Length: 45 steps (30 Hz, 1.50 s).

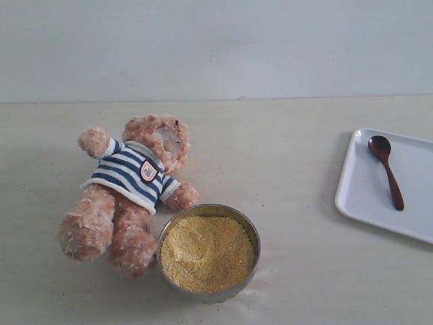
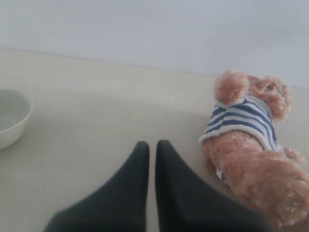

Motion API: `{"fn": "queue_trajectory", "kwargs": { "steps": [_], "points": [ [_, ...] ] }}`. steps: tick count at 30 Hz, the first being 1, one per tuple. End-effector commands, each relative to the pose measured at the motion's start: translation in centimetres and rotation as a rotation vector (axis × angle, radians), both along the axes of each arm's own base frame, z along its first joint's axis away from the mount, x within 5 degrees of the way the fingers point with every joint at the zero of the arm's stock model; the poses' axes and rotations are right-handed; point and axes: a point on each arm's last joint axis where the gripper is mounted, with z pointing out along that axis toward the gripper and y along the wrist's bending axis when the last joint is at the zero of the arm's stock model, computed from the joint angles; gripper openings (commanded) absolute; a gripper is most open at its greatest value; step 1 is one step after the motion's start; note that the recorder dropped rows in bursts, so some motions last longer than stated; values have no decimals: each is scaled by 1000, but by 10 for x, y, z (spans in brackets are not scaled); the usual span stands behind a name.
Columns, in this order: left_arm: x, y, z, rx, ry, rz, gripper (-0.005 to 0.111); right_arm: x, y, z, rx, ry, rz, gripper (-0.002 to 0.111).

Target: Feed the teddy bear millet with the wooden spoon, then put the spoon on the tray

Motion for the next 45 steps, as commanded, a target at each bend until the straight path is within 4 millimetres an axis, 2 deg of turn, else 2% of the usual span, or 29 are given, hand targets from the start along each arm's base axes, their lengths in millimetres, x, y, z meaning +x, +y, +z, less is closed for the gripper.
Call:
{"fn": "queue_trajectory", "kwargs": {
  "steps": [1,3,6,30,34,36,41,45],
  "points": [
    [0,0,-1,-3,-3,1,5,-2,-4,-28,74,305,-61,0],
    [0,0,-1,-3,-3,1,5,-4,-6,-38,208,403,-103,0],
    [0,0,-1,-3,-3,1,5,-5,-9,-38,118,410,-133,0],
    [0,0,-1,1,2,-5,5,-4,-9,-38,124,406,-130,0],
    [-1,3,-6,178,51,-32,5,-4,-9,-38,124,406,-130,0],
    [-2,1,-7,197,67,-75,5,-4,-9,-38,124,406,-130,0],
    [-1,3,-5,18,49,-19,5,-4,-9,-38,124,406,-130,0],
    [-1,5,-5,90,44,5,5,-4,-9,-38,124,406,-130,0]
  ]
}}
